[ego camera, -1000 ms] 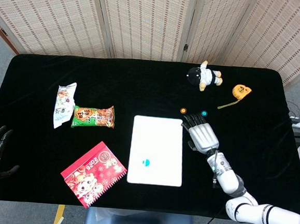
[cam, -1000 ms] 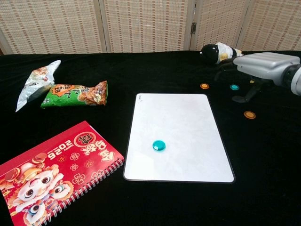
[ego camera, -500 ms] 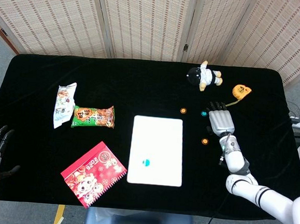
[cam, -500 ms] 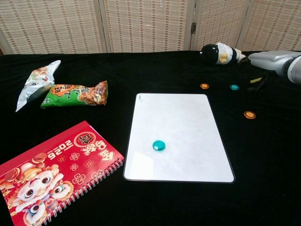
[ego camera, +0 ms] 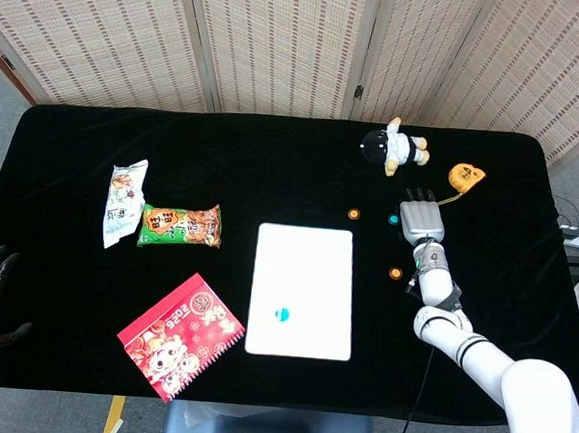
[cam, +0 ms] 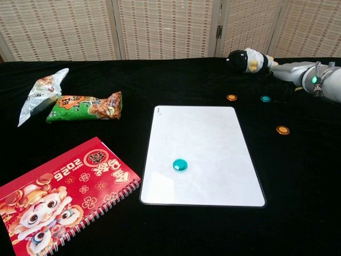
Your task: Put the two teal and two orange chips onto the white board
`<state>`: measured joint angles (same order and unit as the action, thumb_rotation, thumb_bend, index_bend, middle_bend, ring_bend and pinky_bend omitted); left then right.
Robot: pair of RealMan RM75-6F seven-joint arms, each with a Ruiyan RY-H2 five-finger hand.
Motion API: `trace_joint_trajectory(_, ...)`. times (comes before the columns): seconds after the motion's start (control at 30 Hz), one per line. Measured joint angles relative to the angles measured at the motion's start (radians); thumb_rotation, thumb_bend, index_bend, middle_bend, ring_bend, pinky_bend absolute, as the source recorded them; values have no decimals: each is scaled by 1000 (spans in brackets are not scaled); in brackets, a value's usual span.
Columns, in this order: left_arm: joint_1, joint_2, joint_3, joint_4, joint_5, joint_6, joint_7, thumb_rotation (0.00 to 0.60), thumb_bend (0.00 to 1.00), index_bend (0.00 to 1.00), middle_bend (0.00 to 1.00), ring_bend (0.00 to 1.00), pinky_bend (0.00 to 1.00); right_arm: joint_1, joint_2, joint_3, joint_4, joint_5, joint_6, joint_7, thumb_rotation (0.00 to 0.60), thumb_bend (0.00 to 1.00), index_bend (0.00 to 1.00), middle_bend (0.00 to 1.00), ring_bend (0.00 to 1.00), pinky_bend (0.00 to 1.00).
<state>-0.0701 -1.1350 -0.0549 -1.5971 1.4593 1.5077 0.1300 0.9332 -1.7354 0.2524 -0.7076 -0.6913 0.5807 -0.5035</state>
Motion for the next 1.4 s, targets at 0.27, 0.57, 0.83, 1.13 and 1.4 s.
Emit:
trace_joint_trajectory(0.27,0,2,0,-9,-10,-7,10,600,98,0,0,0,0,49,-76,13,153,16,-67,-6,600,292,336,78,15,0)
trace_joint_trajectory(0.57,-3,2,-2,-12,-15,-13,16,600,98,0,0,0,0,71,-139,27,268,-4,-108,6,600,292,398,99,20,0)
trace_joint_trajectory(0.83,-4,0,-3,-8,-18,-16,12,600,98,0,0,0,0,80,-165,43,317,-36,-123,15,600,292,411,105,26,0)
trace_joint_trajectory(1.13,-6,-5,-3,2,-20,-21,4,600,99,0,0,0,0,84,-184,58,342,-62,-128,10,600,291,461,132,38,0)
trace_joint_trajectory(1.4,-9,-5,-5,9,-16,-20,-5,600,99,0,0,0,0,73,-158,62,294,-105,-100,30,600,291,471,140,43,0)
